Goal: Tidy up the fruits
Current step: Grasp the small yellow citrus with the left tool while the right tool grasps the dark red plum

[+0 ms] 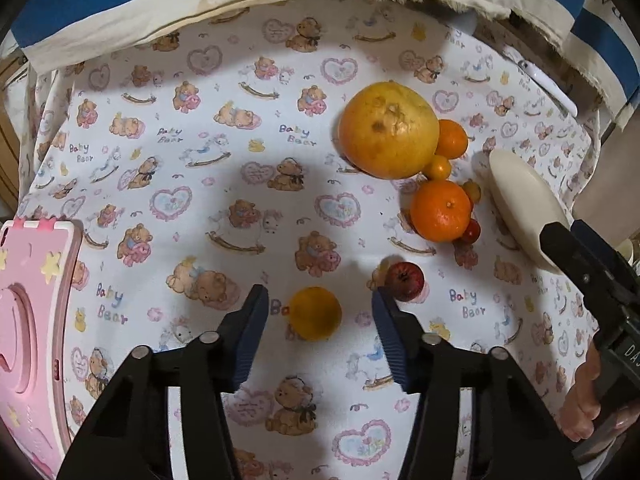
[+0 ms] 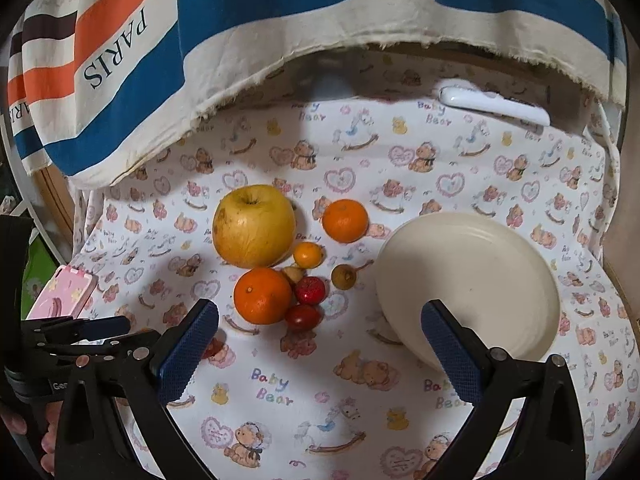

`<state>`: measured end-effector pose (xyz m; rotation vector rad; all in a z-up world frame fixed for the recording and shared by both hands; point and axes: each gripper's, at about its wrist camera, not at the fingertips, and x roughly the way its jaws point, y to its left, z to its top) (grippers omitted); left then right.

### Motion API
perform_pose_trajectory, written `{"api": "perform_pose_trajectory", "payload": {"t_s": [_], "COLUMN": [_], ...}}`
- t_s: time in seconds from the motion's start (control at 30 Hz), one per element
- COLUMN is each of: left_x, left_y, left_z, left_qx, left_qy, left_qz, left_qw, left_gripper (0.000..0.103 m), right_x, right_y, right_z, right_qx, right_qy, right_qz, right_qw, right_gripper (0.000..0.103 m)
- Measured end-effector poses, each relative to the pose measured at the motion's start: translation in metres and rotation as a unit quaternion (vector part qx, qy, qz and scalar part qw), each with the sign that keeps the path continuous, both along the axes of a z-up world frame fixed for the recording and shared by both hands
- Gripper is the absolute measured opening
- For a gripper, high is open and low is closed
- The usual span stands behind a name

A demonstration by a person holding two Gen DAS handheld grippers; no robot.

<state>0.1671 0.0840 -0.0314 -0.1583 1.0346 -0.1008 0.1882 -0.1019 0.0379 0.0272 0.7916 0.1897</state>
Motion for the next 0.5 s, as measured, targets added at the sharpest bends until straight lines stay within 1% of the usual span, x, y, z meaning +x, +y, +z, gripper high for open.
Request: {"api": "perform_pose_trajectory", "payload": {"t_s": [0.07,0.17,0.23,0.27,0.33,0.4,0.5], "left_x": [0.0011,0.003,0.0042,0.0047,0.0065,0.0067,0.0041], "left_y": [-0.0008,-0.0008,-0.0019,-0.0021,-0.0017,0.0002,0.0033], "left_z": [-0.0021,-0.0047,-0.0059,-0.0065,-0.0081,-0.0081,-0.0025], "left_qx": [-0.002,-0.006,-0.004,-0.003,-0.003,-0.009,-0.017], "left_qy": [0.006,0.015,0.018,0.019,0.024,0.024,0.014], "left_qz": [-0.003,-0.007,-0.008,-0.009,-0.008,-0.007,-0.003], "left_qw": [1.0,0.9998,0.9998,0.9998,0.9997,0.9996,0.9998], "left_gripper": [0.047,0.039,0.038,0.035,0.028,0.027,0.026], "right_x": [0.0002,0.0005,0.0006,0.0008,0.0013,0.0014,0.0018], "right_y": [0.0003,0.0007,0.0008,0.0011,0.0015,0.0026,0.0026], "right_z": [-0.0006,-0.0005,-0.0006,-0.0008,-0.0014,-0.0022,-0.003], "right_qx": [0.001,0.002,0.004,0.005,0.006,0.007,0.017], "right_qy": [0.002,0.003,0.003,0.005,0.008,0.01,0.017], "right_qz": [0.002,0.005,0.006,0.006,0.008,0.01,0.018], "right_qw": [1.0,1.0,1.0,1.0,1.0,1.0,1.0], "right_gripper": [0.099,0.098,0.098,0.098,0.098,0.097,0.095]}}
